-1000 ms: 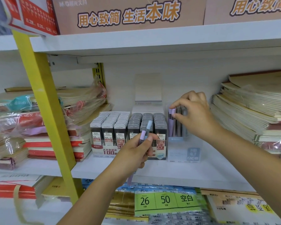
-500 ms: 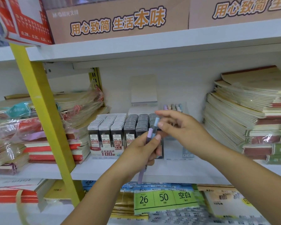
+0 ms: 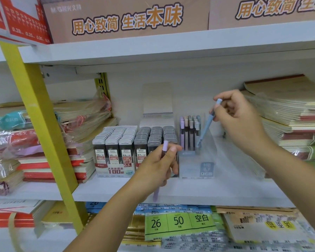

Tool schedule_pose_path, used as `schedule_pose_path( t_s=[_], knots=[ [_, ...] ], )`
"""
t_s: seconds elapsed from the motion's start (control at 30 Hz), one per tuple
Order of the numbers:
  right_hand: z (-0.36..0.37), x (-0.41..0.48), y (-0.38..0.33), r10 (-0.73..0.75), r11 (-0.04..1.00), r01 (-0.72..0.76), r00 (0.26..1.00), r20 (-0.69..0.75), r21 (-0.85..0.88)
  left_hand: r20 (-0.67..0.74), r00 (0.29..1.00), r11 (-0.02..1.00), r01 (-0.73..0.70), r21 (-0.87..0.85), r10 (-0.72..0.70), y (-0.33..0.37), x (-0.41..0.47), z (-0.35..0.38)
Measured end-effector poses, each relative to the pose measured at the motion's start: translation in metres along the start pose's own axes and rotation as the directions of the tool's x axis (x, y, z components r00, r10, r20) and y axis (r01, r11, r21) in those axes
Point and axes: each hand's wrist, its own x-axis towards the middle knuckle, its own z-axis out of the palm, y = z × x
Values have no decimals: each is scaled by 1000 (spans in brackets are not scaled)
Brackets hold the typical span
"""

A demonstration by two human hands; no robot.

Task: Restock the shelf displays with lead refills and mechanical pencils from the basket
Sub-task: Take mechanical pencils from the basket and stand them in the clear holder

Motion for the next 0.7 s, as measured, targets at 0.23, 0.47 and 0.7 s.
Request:
schedule_pose_path(
  t_s=[0.23, 0.47, 0.7],
  knots=[
    [9, 0, 30, -62, 877, 136, 983, 171, -461, -6, 999, 999, 34, -18, -34, -6, 1, -3],
    [10, 0, 33, -77, 837, 177, 975, 210, -518, -19, 999, 999, 41, -13, -41, -12, 1, -7],
    [18, 9, 40, -92, 831, 155, 985, 143, -535, -16, 999, 999, 49, -20, -49, -13, 0, -5]
  ],
)
